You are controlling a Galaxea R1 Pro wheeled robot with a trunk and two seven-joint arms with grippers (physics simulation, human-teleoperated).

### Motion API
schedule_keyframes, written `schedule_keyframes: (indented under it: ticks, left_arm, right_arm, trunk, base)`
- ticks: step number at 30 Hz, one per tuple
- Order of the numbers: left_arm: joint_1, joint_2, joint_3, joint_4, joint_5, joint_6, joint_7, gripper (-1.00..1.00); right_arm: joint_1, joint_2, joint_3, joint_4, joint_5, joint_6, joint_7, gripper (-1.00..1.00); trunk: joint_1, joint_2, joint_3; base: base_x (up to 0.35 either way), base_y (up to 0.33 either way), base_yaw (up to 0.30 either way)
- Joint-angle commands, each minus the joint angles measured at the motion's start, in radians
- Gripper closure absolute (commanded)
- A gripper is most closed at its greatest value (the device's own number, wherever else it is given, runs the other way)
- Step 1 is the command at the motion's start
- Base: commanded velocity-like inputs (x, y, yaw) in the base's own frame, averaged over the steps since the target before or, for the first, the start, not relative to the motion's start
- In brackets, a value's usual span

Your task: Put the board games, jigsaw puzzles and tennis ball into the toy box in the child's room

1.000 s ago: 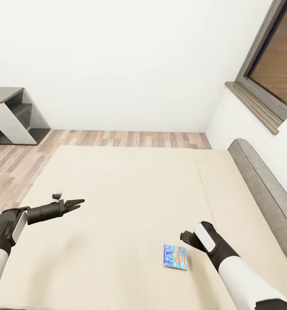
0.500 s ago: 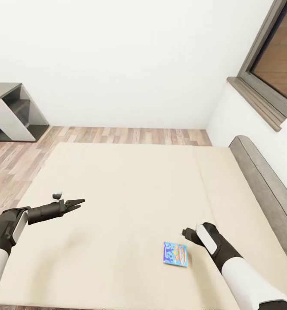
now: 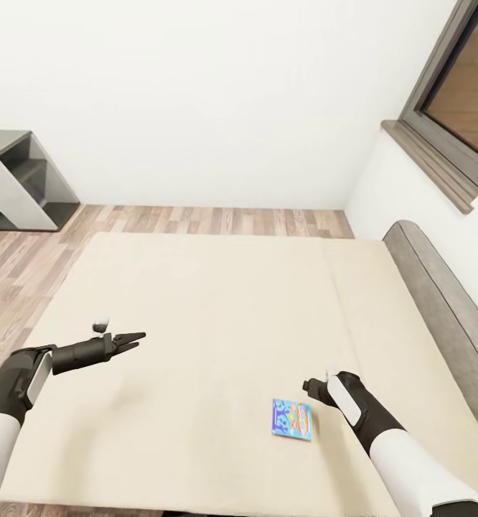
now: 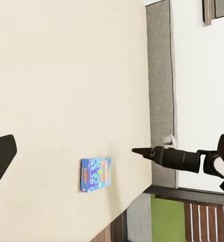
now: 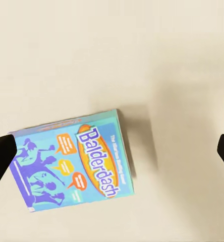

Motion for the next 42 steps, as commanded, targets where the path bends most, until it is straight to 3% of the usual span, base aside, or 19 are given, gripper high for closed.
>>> schedule_keyframes:
  ticks: [1, 42]
  left_arm:
    - [-0.001, 0.0, 0.001, 0.0, 0.002, 0.009, -0.002, -1.0]
    - [-0.001, -0.001, 0.001, 0.0, 0.003, 0.007, -0.001, -1.0]
  right_arm:
    - [-0.001, -0.001, 0.007, -0.002, -0.011, 0.002, -0.009, -1.0]
    - [-0.001, 0.0, 0.007, -0.002, -0.011, 0.002, -0.008, -1.0]
  trunk:
    - [0.0, -0.002, -0.003]
    - [0.0, -0.002, -0.071]
  base:
    - [0.0, 0.0, 0.0]
    - [0.0, 0.0, 0.0]
